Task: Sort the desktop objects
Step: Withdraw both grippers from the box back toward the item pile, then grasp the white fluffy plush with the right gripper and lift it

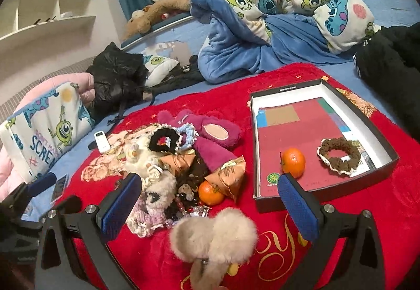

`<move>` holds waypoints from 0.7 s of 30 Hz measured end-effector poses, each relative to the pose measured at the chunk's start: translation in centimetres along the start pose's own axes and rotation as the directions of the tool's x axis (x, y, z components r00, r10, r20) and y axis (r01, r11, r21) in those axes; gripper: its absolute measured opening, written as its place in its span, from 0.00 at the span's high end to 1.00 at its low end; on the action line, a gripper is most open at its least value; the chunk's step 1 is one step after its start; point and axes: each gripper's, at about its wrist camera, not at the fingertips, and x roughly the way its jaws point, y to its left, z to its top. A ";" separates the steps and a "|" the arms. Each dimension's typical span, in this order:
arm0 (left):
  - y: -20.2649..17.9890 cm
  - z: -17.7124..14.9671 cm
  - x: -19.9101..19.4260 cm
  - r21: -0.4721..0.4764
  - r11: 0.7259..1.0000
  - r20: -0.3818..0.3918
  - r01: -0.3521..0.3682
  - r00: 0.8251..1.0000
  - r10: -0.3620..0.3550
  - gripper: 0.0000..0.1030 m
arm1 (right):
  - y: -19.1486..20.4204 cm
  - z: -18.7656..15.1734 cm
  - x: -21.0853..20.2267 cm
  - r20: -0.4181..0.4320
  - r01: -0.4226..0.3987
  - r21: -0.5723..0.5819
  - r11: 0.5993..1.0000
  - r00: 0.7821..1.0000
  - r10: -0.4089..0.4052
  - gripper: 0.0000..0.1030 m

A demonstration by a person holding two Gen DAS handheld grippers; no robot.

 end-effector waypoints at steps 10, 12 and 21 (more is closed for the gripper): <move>-0.5 -2.4 4.6 -0.017 0.999 -0.094 0.042 0.995 -0.043 0.02 | -0.4 -1.8 1.0 -0.047 -0.015 -0.007 1.000 0.999 0.014 0.00; -0.3 -2.6 5.4 -0.047 0.997 -0.118 0.065 0.991 -0.070 0.02 | -0.4 -2.3 1.2 -0.067 -0.019 -0.012 1.000 0.998 0.018 0.00; 0.1 -3.7 8.7 -0.113 0.991 -0.194 0.068 0.977 -0.089 0.02 | -0.9 -3.3 1.6 -0.108 -0.038 0.000 0.999 0.993 0.038 0.00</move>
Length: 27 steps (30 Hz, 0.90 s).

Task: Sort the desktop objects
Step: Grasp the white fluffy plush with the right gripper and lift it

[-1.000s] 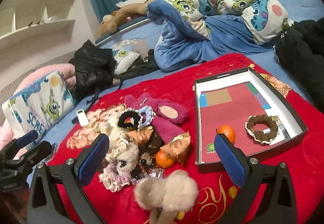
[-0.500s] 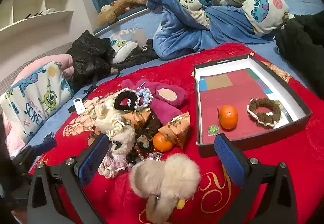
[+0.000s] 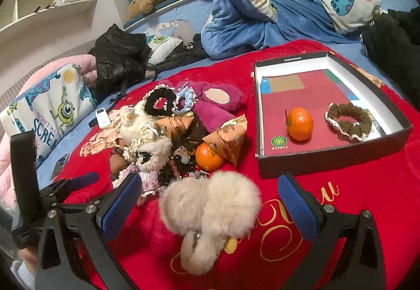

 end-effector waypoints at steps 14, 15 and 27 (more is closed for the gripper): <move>-1.0 -0.6 0.6 0.047 0.998 -0.004 -0.040 0.999 0.040 0.02 | 1.8 -1.2 2.2 -0.083 0.065 -0.105 0.992 0.994 -0.074 0.06; -1.1 -0.7 0.6 0.047 0.998 -0.003 -0.040 0.999 0.040 0.02 | 1.8 -1.2 2.2 -0.083 0.070 -0.106 0.992 0.993 -0.079 0.06; -2.2 -1.1 -0.1 0.096 0.995 0.025 -0.035 0.999 0.032 0.16 | 1.2 -1.3 2.5 -0.102 0.067 -0.071 0.995 0.992 -0.074 0.08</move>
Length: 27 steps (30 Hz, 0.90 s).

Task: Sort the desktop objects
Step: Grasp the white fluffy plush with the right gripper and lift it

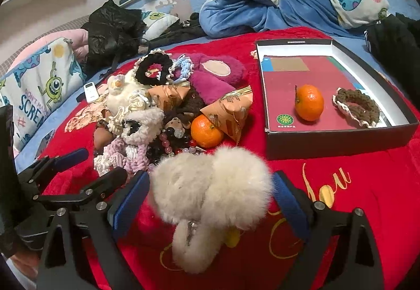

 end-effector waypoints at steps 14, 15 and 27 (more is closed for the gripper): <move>-1.8 -0.5 -0.1 0.072 0.997 -0.033 0.042 0.999 -0.040 0.64 | 0.3 -0.1 0.1 -0.011 0.005 -0.011 1.000 1.000 -0.005 0.09; -1.9 -0.5 -0.1 0.074 0.996 -0.032 0.041 0.999 -0.039 0.65 | 0.3 -0.1 0.1 -0.012 0.006 -0.012 1.000 1.000 -0.007 0.10; -2.3 -0.6 -0.5 0.094 0.994 -0.019 0.055 0.998 -0.054 0.75 | 1.3 -0.5 0.0 0.001 0.043 -0.059 0.997 0.999 -0.043 0.49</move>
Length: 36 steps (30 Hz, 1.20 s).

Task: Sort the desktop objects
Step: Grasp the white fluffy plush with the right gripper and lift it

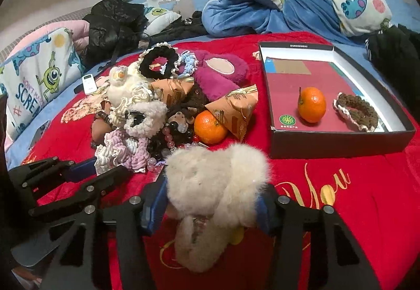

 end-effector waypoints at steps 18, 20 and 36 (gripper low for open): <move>-0.2 -0.1 -1.0 0.004 1.000 0.024 0.009 1.000 -0.009 0.81 | 0.5 0.2 -0.5 0.018 0.012 -0.021 1.000 1.000 -0.012 0.52; -0.2 -0.1 -1.2 0.001 1.000 0.030 0.011 0.999 -0.011 0.81 | 0.6 0.2 -0.5 0.019 0.015 -0.027 1.000 1.000 -0.014 0.53; 0.4 0.1 -3.4 -0.032 0.999 0.087 0.016 0.996 -0.013 0.81 | 1.2 0.5 -1.2 0.042 0.018 -0.029 0.999 0.999 -0.016 0.55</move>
